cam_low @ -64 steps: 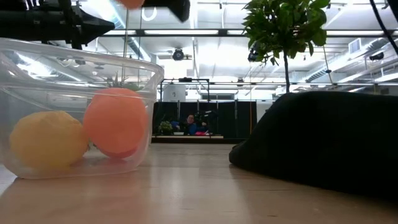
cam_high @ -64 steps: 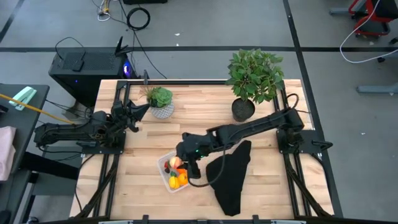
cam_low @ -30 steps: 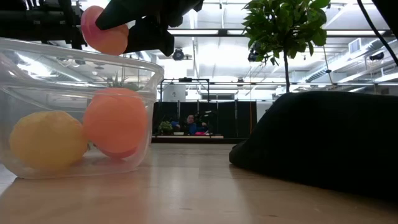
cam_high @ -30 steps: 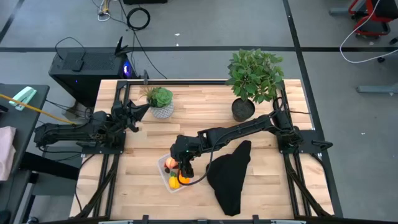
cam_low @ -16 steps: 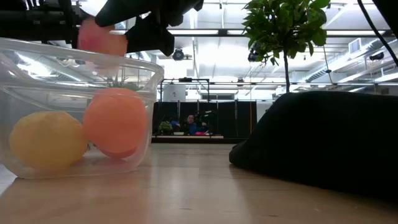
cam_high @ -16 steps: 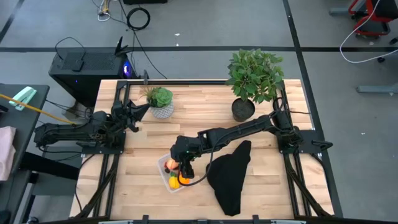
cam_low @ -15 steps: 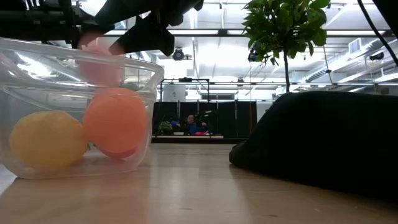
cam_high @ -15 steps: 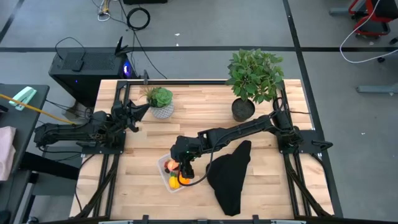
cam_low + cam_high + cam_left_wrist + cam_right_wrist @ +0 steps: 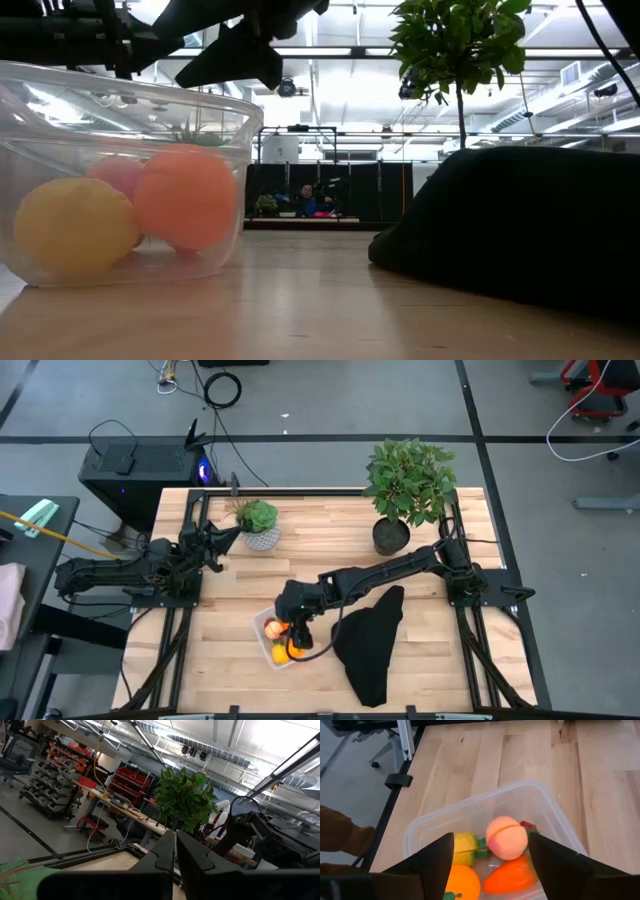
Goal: Pick and placing Produce into tupperware
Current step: Return to home position
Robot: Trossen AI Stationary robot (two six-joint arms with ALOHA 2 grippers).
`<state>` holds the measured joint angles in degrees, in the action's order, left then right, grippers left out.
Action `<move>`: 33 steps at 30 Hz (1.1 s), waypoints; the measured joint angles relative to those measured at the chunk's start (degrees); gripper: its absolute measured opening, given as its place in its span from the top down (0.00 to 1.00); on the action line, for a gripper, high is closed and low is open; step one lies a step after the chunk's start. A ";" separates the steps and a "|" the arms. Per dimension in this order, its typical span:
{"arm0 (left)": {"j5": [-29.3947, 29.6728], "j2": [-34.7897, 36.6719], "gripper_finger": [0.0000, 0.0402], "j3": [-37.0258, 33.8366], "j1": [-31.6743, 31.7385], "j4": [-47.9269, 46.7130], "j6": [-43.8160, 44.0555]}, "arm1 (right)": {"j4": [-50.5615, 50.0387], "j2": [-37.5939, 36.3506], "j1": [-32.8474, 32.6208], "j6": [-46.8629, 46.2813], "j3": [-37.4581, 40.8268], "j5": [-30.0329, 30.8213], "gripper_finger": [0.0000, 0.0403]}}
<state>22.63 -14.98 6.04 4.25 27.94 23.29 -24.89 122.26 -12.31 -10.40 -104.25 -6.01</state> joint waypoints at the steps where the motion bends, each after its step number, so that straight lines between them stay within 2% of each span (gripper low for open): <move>1: 0.00 0.00 0.94 0.00 0.00 0.00 0.00 | -0.31 0.00 -0.11 0.13 0.00 -0.09 0.35; 5: 0.00 0.00 0.98 0.00 0.00 0.00 0.00 | -0.93 -0.47 -0.19 1.12 0.09 -1.55 0.46; 7: 0.00 0.00 0.99 0.00 0.02 0.01 -0.02 | -0.32 -0.96 -0.20 1.44 0.07 -2.60 0.58; 10: 0.01 0.02 0.98 0.00 0.01 0.07 -0.06 | -1.35 -1.84 -0.20 2.79 0.04 -4.62 0.86; 12: 0.00 0.00 0.96 -0.02 0.00 0.03 -0.07 | -2.88 -2.53 -0.12 3.45 0.04 -4.37 0.96; 15: 0.01 0.00 0.95 -0.05 0.02 0.00 -0.07 | -4.04 -4.62 -0.09 3.37 0.11 -2.57 0.98; 19: 0.00 0.00 0.98 -0.07 0.02 0.37 -0.09 | -2.72 -10.00 0.61 4.04 0.61 -2.11 0.99; 23: 0.03 0.00 0.98 -0.07 0.02 0.68 -0.04 | 2.28 -16.59 3.78 1.87 4.73 -9.18 0.99; 26: 0.02 0.00 0.96 -0.07 0.02 0.78 -0.04 | 13.12 -23.78 6.39 -1.78 10.79 -13.71 0.99; 29: 0.02 0.00 0.95 -0.04 0.02 0.83 -0.02 | 27.53 -32.32 8.02 -6.23 18.79 -15.37 1.00; 33: 0.04 0.00 0.98 -0.04 0.07 0.84 0.00 | 43.15 -45.83 8.97 -9.17 30.52 -14.49 1.00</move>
<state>22.67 -14.98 6.00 4.32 28.79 23.28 18.25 76.42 -3.34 -19.57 -73.73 -20.51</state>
